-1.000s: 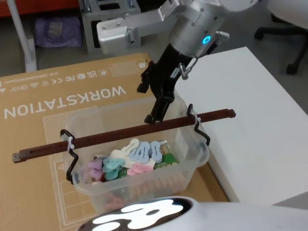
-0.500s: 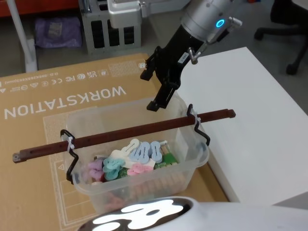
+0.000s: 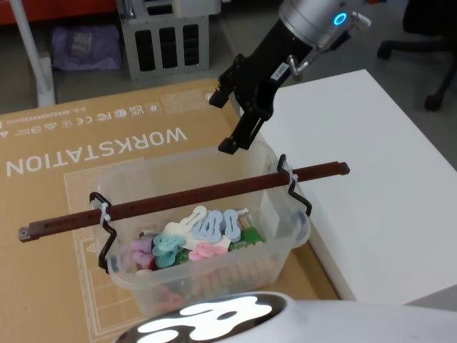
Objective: Use one hand to grasp the basket and place it at the designated location.
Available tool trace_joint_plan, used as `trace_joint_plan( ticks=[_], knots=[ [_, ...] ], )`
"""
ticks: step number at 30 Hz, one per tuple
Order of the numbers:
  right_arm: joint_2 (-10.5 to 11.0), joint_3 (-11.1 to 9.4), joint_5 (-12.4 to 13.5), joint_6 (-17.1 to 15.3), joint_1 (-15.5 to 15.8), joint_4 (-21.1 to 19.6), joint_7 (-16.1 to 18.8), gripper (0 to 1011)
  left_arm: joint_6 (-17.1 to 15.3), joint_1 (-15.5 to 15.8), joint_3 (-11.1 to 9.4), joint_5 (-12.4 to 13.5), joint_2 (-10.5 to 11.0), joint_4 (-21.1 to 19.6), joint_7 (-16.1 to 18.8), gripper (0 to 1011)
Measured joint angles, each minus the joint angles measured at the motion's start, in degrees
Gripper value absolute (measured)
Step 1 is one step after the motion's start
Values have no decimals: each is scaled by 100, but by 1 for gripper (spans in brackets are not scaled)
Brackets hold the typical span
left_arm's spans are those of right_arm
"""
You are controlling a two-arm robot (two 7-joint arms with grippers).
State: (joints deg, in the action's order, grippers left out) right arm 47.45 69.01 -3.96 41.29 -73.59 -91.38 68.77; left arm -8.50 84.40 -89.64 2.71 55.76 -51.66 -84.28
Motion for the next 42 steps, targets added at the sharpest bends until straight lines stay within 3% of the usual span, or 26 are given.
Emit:
trace_joint_plan(
  ticks=[27,42],
  knots=[
    [-116,-128,-27,30,119,89,127,1000,0,0,0,0,0,0,0,0],
    [-281,136,-365,37,211,-17,169,1001,0,0,0,0,0,0,0,0]
  ],
)
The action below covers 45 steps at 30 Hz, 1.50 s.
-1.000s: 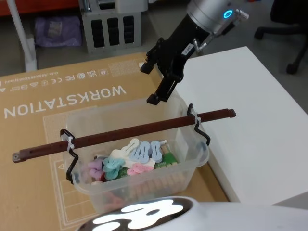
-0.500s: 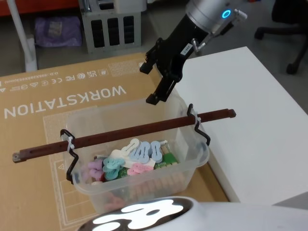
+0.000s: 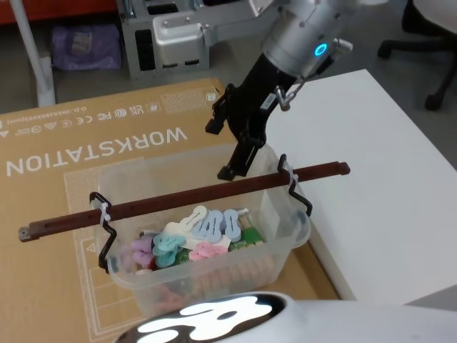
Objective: Use one hand to grasp the basket and place it at the designated location.
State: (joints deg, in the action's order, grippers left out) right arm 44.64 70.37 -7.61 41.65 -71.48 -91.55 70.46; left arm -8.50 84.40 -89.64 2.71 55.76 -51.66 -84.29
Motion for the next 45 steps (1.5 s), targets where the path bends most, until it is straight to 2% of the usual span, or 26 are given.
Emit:
trace_joint_plan(
  ticks=[6,9,21,45],
  knots=[
    [-21,86,-61,-5,-10,0,-12,1000,0,0,0,0,0,0,0,0],
    [-77,190,-206,-27,16,-17,-22,1000,0,0,0,0,0,0,0,0],
    [-182,410,-398,-82,16,11,-78,1001,0,0,0,0,0,0,0,0],
    [-378,760,-624,-161,-14,141,-117,1000,0,0,0,0,0,0,0,0]
  ],
)
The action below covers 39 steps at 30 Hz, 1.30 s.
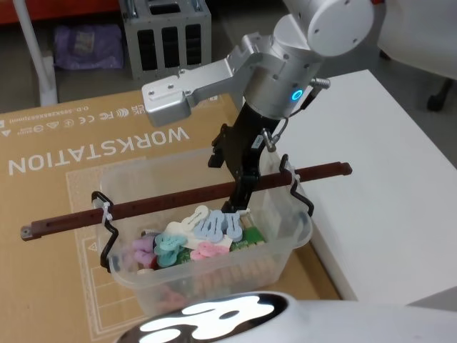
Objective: Use one hand to grasp the basket and place it at the designated location.
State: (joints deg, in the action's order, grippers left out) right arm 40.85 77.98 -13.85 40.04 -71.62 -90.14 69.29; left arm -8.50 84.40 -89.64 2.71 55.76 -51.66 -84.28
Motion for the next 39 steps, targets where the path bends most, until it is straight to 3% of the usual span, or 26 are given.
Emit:
trace_joint_plan(
  ticks=[23,39],
  knots=[
    [-71,328,-339,-81,59,-89,-29,1000,0,0,0,0,0,0,0,0],
    [-87,372,-350,-119,31,-45,-68,1001,0,0,0,0,0,0,0,0]
  ],
)
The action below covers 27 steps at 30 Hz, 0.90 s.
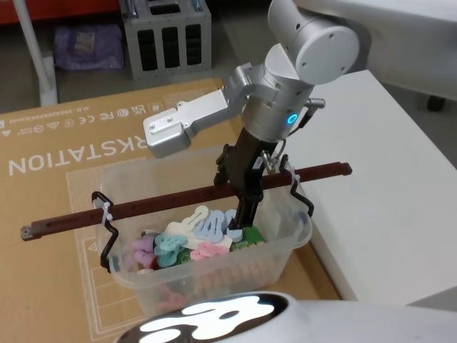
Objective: Use one hand to grasp the basket and place it at the designated location.
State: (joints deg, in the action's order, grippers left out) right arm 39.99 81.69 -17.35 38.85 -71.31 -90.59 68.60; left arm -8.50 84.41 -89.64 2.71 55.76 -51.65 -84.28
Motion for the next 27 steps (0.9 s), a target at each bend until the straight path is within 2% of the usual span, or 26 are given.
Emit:
trace_joint_plan(
  ticks=[16,23,27],
  knots=[
    [32,-160,232,10,-77,103,-38,1000,0,0,0,0,0,0,0,0],
    [32,-174,234,-61,-64,85,-4,998,0,0,0,0,0,0,0,0],
    [28,-174,264,-63,-64,95,34,929,0,0,0,0,0,0,0,0]
  ],
)
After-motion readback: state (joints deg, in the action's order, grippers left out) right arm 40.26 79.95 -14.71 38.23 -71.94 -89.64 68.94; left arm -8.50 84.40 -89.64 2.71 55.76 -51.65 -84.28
